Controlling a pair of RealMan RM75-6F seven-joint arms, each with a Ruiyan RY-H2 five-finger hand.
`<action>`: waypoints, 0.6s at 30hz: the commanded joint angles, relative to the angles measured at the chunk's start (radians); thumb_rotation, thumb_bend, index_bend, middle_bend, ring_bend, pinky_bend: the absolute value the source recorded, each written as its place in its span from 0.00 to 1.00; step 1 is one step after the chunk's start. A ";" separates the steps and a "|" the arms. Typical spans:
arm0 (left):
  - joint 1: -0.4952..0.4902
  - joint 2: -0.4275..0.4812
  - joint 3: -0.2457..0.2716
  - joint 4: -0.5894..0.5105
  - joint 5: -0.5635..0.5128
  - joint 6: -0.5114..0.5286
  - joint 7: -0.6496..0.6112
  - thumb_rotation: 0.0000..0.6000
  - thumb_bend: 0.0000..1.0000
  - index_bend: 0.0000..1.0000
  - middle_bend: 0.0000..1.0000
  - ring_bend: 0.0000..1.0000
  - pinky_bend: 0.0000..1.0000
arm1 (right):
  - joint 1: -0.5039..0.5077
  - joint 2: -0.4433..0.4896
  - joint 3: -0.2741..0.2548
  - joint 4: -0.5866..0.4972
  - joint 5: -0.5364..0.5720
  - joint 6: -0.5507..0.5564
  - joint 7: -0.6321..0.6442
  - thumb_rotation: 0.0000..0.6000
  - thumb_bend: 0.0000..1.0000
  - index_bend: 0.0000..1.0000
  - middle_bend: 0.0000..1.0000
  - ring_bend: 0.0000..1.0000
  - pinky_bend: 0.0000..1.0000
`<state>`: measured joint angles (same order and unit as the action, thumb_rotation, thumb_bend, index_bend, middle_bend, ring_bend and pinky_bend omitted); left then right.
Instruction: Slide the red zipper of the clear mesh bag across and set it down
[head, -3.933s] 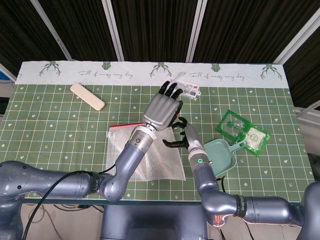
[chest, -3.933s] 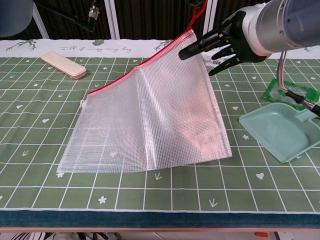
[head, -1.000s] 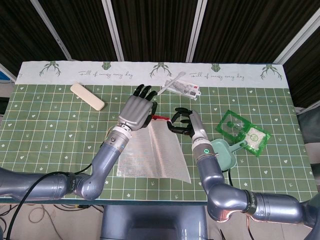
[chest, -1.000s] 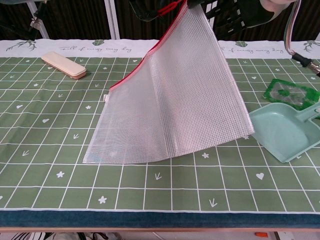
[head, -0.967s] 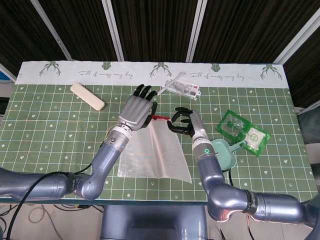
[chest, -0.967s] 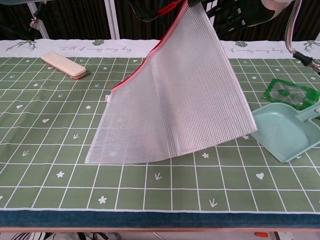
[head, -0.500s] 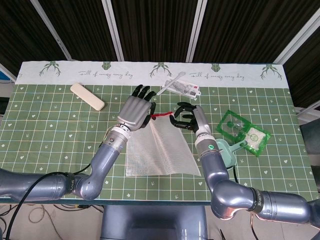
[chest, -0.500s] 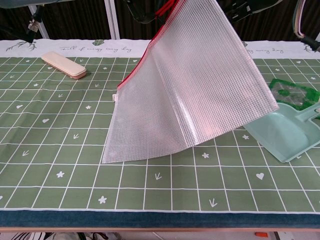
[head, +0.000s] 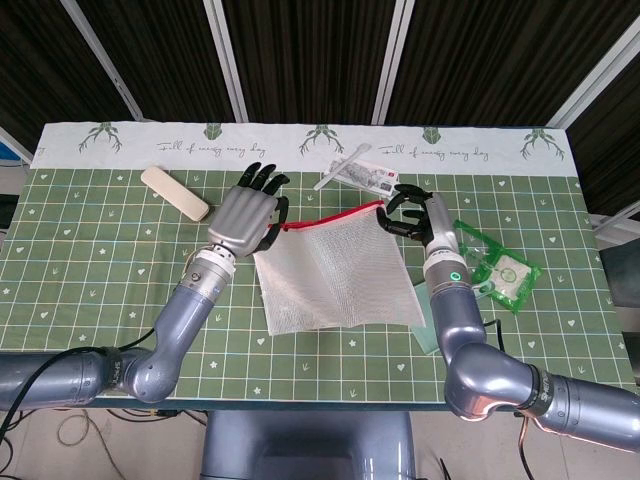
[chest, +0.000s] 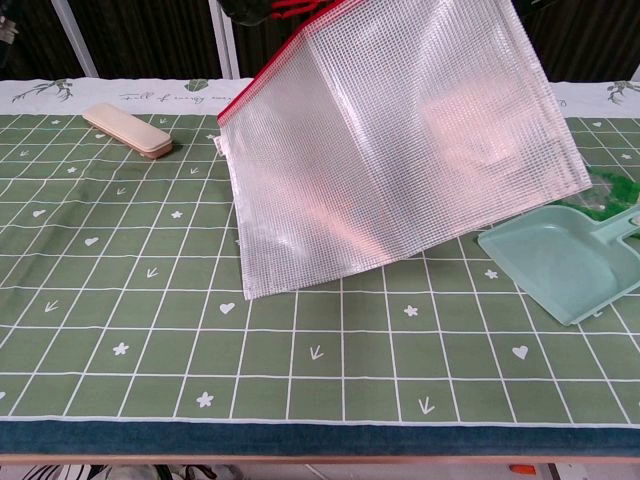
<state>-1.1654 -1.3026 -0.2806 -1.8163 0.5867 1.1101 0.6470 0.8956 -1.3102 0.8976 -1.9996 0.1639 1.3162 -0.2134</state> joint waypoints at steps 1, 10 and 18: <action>0.022 0.023 0.005 -0.021 0.015 0.004 -0.020 1.00 0.46 0.63 0.16 0.00 0.00 | -0.010 0.014 -0.005 0.003 0.003 -0.011 -0.001 1.00 0.54 0.68 0.22 0.00 0.22; 0.080 0.098 0.022 -0.083 0.069 0.009 -0.063 1.00 0.46 0.63 0.16 0.00 0.00 | -0.027 0.042 -0.032 0.005 -0.004 -0.026 -0.001 1.00 0.54 0.68 0.22 0.00 0.22; 0.137 0.176 0.047 -0.137 0.141 -0.002 -0.105 1.00 0.46 0.62 0.16 0.00 0.00 | -0.043 0.073 -0.046 0.017 -0.008 -0.041 0.001 1.00 0.54 0.68 0.22 0.00 0.22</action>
<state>-1.0361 -1.1345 -0.2385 -1.9477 0.7197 1.1119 0.5498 0.8546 -1.2397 0.8527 -1.9837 0.1563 1.2768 -0.2135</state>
